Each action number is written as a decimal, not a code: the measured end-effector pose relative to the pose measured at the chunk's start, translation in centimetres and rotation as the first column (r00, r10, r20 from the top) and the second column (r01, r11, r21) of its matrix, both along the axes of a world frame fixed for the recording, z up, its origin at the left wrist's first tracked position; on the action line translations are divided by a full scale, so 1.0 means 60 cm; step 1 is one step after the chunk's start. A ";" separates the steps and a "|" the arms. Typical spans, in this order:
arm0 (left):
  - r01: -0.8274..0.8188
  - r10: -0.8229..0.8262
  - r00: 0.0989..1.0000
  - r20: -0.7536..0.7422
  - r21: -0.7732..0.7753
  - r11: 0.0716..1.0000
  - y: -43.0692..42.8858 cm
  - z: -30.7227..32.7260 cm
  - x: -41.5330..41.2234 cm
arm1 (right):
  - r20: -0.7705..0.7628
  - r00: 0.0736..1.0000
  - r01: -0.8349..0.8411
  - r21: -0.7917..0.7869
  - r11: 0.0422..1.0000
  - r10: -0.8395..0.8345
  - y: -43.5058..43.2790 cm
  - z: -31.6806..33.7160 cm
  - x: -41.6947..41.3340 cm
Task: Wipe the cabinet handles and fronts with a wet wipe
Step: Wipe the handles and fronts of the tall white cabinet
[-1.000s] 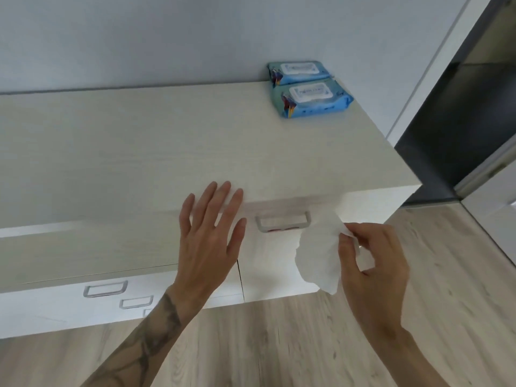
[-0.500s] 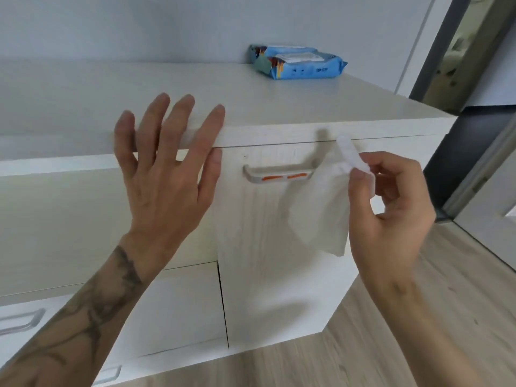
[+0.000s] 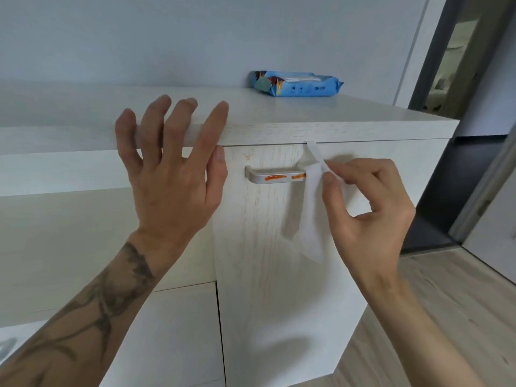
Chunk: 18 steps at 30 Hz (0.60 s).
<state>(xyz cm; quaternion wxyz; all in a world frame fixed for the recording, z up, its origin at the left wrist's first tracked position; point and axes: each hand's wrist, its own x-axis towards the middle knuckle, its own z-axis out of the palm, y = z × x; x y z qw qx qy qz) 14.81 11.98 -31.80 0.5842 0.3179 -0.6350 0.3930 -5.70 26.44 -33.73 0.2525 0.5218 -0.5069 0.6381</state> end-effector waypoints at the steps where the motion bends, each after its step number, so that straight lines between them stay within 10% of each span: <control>1: -0.005 0.005 1.000 -0.002 -0.001 1.000 0.000 0.001 -0.001 | -0.021 1.000 0.003 -0.001 1.000 -0.003 -0.001 0.001 -0.002; 18: -0.026 0.026 1.000 0.005 0.021 0.999 0.002 0.001 -0.004 | -0.091 0.982 -0.160 0.071 0.985 0.166 -0.016 0.017 -0.022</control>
